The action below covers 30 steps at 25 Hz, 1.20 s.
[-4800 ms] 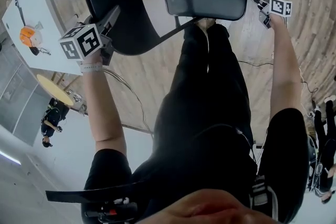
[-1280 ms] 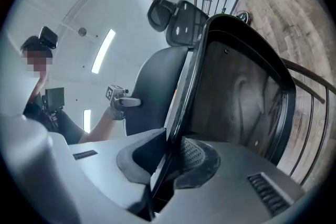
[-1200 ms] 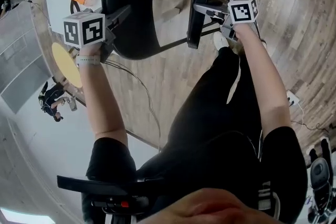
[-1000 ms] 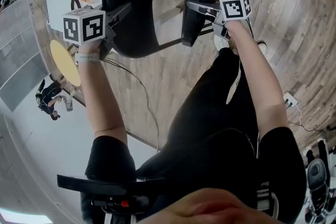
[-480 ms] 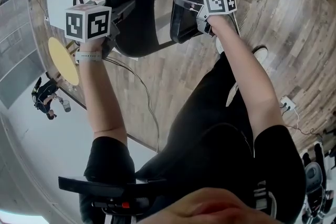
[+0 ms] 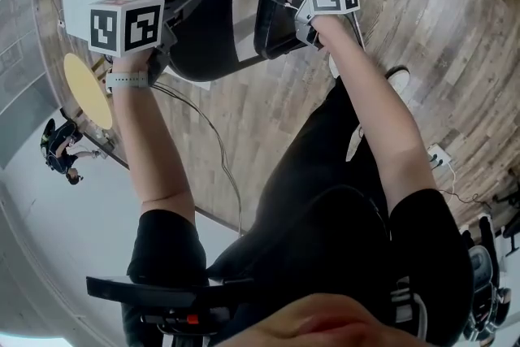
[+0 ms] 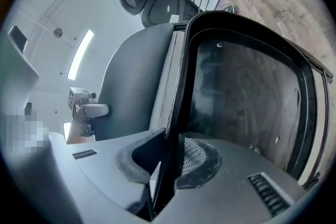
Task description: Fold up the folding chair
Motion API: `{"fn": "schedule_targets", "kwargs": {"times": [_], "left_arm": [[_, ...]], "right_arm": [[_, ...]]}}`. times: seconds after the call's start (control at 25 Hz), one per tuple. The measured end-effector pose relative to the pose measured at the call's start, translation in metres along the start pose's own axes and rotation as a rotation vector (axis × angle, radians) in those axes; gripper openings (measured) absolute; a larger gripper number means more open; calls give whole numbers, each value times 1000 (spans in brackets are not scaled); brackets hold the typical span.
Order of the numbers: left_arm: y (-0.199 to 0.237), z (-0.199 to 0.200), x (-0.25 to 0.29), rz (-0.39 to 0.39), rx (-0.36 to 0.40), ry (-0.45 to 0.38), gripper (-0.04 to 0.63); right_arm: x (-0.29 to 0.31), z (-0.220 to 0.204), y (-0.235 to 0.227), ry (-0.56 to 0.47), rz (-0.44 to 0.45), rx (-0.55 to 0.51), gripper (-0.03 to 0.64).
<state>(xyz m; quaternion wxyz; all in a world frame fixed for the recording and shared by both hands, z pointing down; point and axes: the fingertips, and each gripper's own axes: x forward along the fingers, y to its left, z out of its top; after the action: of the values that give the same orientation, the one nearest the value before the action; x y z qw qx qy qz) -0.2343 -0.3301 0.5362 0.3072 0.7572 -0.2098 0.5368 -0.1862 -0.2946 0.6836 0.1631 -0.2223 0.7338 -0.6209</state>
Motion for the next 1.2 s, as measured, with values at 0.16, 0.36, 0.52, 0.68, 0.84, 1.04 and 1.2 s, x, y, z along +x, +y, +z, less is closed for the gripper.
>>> {"fn": "schedule_targets", "kwargs": {"times": [0.16,0.36,0.52,0.68,0.84,1.04,1.2], "left_arm": [[-2,1,0,-8,6,-5,58],[-3,3,-3,-3,33,-45,122],[6,14,-29,34,7,-168,172],[13,25,-79,112,3,-391,186],[2,22,-122,236,28,-601,186],[-64,10,-118,231,177,-688,186],[-130,-4,-105,205,300,-722,185]], "right_arm": [[-2,1,1,-20,12,18,51],[-4,-2,4,-16,19,-66,52],[-9,-2,6,-26,24,-81,122],[-37,1,-4,-56,-53,-143,218],[-94,-2,-2,-103,-144,-272,218],[-164,-29,37,-98,-183,-469,218],[-204,-43,92,-95,-174,-682,216]]}}
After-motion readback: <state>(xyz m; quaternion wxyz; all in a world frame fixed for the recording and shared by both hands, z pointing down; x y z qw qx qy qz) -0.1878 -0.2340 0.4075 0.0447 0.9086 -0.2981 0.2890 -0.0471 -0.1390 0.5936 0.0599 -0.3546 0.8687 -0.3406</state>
